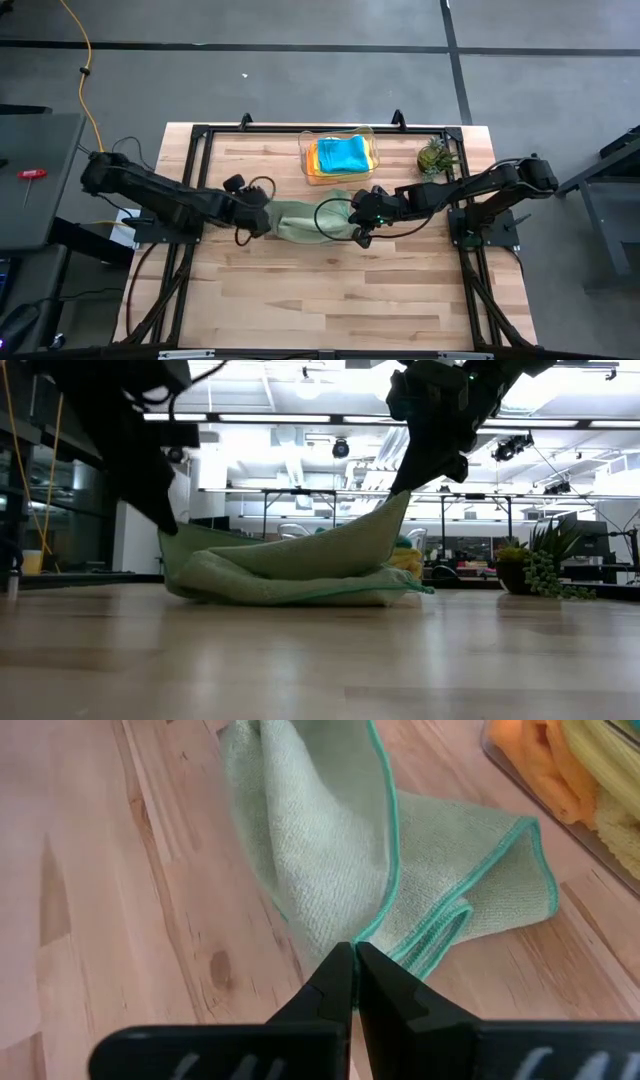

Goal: Fold microfiber towels
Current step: Fold the light green microfiber towel

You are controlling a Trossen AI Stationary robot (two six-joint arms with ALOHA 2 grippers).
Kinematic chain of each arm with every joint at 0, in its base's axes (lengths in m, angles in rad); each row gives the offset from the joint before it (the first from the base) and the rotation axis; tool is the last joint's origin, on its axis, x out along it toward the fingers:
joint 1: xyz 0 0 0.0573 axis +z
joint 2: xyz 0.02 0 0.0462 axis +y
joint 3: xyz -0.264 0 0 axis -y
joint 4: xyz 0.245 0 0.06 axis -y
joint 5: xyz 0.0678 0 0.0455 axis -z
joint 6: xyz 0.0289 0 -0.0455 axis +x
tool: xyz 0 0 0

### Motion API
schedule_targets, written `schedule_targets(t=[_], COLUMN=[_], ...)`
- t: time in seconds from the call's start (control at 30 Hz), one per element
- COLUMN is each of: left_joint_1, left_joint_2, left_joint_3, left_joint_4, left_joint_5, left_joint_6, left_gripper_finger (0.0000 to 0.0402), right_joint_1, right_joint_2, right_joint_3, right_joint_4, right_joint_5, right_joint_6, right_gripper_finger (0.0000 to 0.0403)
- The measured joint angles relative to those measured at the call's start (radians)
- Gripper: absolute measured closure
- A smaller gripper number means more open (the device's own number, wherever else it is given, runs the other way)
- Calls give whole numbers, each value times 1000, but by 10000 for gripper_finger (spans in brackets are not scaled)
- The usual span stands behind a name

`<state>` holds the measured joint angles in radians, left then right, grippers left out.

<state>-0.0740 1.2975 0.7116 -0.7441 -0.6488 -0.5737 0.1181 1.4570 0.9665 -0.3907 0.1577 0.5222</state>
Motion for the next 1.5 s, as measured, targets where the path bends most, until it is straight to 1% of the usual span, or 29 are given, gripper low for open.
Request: schedule_targets(t=[0.1, 0.17, 0.33, 0.4, 0.53, 0.67, 0.77, 0.87, 1.1, 1.17, 1.3, 1.5], left_joint_1=[40, 87, 232, 281, 364, 421, 432, 431, 417, 392, 326, 241], left_joint_2=[-93, -147, -240, -250, -243, -212, -189, -180, -180, -170, -129, -54], left_joint_3=[0, 1, 0, 1, 0, 0, 0, 0, 0, 0, 0, 0], left_joint_4=[-1, 0, 7, 10, 18, 103, 177, 214, 215, 218, 219, 226], left_joint_5=[55, 130, 428, 511, 605, 724, 789, 802, 785, 756, 655, 554], left_joint_6=[59, 97, 178, 192, 191, 141, 117, 84, 35, 38, 43, 34], left_gripper_finger=[255, 255, 255, 255, 255, 255, 255, 255, 255, 255, 255, 255], right_joint_1=[0, 0, 0, 0, 0, 0, 0, 0, -1, -1, -1, -1], right_joint_2=[0, 0, 0, 0, 0, 0, 0, 0, 0, 0, 0, 0], right_joint_3=[0, 0, 0, 0, 0, 0, 0, 0, 0, 0, 0, 0], right_joint_4=[1, 0, 0, 0, 0, 0, 0, -1, -1, -1, -1, -1], right_joint_5=[-1, -5, -6, -8, -12, -12, -12, -13, -13, -13, -13, -13], right_joint_6=[-3, -3, -4, -6, -6, -5, -5, -4, -5, -5, -4, -3], right_gripper_finger=[403, 403, 403, 403, 403, 403, 403, 403, 403, 403, 403, 403])
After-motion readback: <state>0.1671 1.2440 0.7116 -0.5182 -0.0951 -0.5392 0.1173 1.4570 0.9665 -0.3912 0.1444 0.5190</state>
